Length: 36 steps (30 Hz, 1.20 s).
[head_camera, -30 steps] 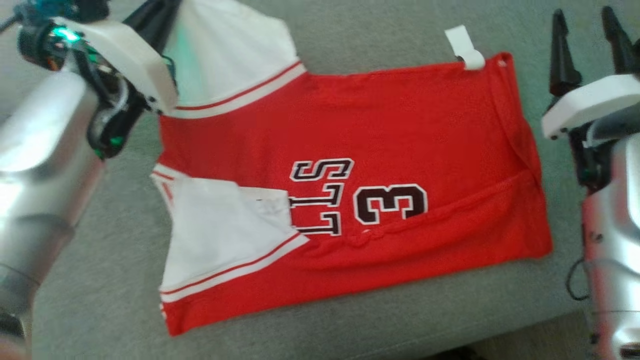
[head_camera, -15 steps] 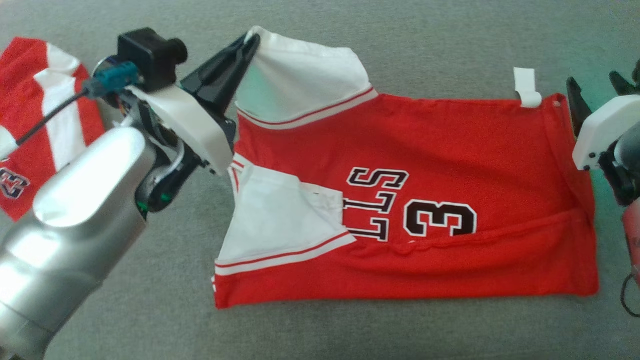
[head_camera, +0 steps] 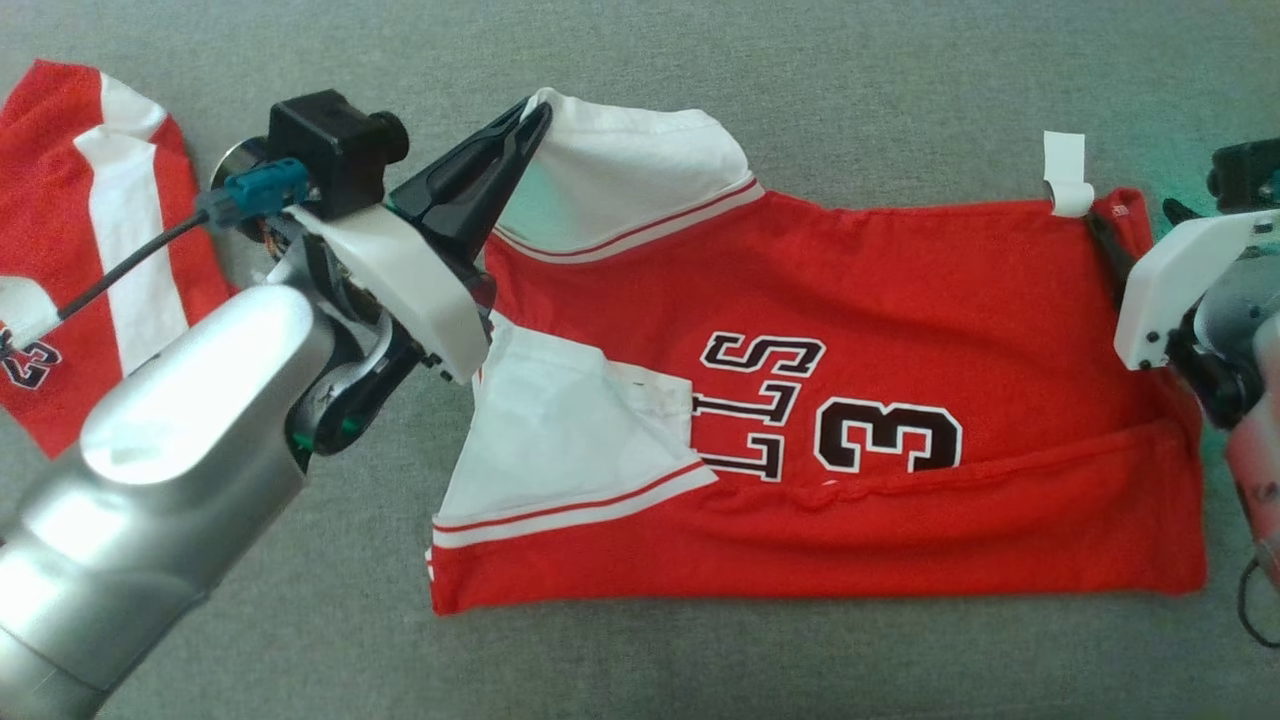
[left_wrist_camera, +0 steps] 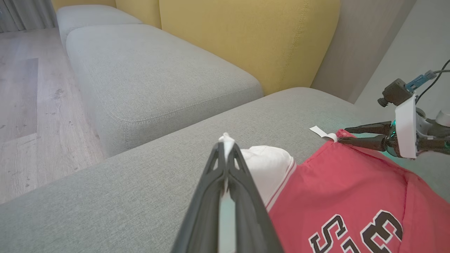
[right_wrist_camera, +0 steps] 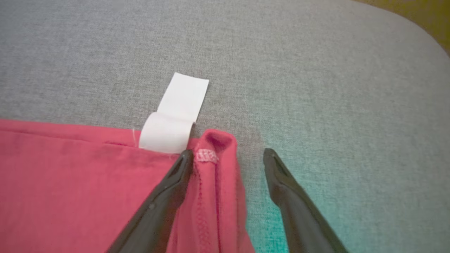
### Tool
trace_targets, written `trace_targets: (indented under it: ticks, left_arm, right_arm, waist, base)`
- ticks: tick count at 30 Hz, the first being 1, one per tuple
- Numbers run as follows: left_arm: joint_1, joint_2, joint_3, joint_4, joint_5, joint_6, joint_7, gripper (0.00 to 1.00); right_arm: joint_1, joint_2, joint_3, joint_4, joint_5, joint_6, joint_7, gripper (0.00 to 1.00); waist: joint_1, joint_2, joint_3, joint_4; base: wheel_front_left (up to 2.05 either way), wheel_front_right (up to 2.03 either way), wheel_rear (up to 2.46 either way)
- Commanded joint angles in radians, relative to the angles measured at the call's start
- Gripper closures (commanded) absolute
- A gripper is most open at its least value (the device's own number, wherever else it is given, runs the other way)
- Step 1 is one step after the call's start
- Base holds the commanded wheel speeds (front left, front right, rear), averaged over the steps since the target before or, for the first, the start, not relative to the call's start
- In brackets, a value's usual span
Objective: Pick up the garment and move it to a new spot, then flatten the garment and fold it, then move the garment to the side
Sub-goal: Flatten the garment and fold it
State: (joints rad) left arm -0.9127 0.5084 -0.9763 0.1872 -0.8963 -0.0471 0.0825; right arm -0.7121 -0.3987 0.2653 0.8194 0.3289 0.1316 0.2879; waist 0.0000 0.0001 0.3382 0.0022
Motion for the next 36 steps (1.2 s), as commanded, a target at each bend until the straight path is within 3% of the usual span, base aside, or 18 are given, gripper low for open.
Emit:
trace_targets:
  ticks: [1, 4, 5, 6, 15, 21, 28, 36]
  left_arm:
    - [-0.03, 0.042, 0.039, -0.025, 0.007, 0.005, 0.003, 1.0]
    - [-0.034, 0.04, 0.039, -0.024, 0.008, 0.007, 0.003, 1.0]
    - [-0.035, 0.04, 0.038, -0.022, 0.009, 0.008, 0.003, 1.0]
    - [-0.036, 0.039, 0.038, -0.02, 0.01, 0.008, 0.002, 1.0]
    - [-0.049, 0.048, 0.064, 0.042, 0.007, 0.021, -0.029, 1.0]
    - [-0.128, 0.048, 0.1, 0.132, 0.01, 0.006, -0.051, 1.0]
    - [-0.265, 0.009, 0.136, 0.287, 0.038, -0.015, -0.111, 1.0]
    - [-0.387, -0.074, 0.142, 0.464, 0.058, -0.048, -0.196, 1.0]
  right_arm:
    - [-0.023, -0.024, 0.022, -0.017, 0.009, -0.001, 0.008, 0.0]
    - [-0.028, -0.03, 0.042, -0.004, 0.038, -0.001, 0.014, 0.0]
    - [-0.03, -0.03, 0.05, 0.0, 0.048, -0.001, 0.019, 0.42]
    - [-0.032, -0.032, 0.056, 0.003, 0.057, -0.001, 0.022, 1.0]
    - [-0.109, -0.03, 0.038, -0.004, 0.117, -0.001, -0.098, 1.0]
    - [-0.201, -0.019, 0.034, -0.016, 0.163, -0.001, -0.156, 1.0]
    - [-0.305, -0.008, 0.023, 0.008, 0.189, -0.001, -0.215, 1.0]
    - [-0.388, 0.027, 0.027, 0.063, 0.22, -0.001, -0.313, 1.0]
  waist:
    - [0.0, -0.0001, 0.002, 0.0]
    - [0.0, -0.0001, 0.006, 0.001]
    - [0.0, -0.0001, 0.007, 0.002]
    - [0.0, -0.0001, 0.008, 0.002]
    - [0.0, -0.0001, 0.004, -0.005]
    - [0.0, -0.0001, 0.029, -0.02]
    - [0.0, -0.0001, 0.065, -0.03]
    - [0.0, -0.0001, 0.084, -0.037]
  base:
    - [0.0, 0.0, 0.0]
    - [0.0, 0.0, 0.0]
    - [0.0, 0.0, 0.0]
    - [0.0, 0.0, 0.0]
    - [0.0, 0.0, 0.0]
    - [0.0, 0.0, 0.0]
    - [0.0, 0.0, 0.0]
    - [0.0, 0.0, 0.0]
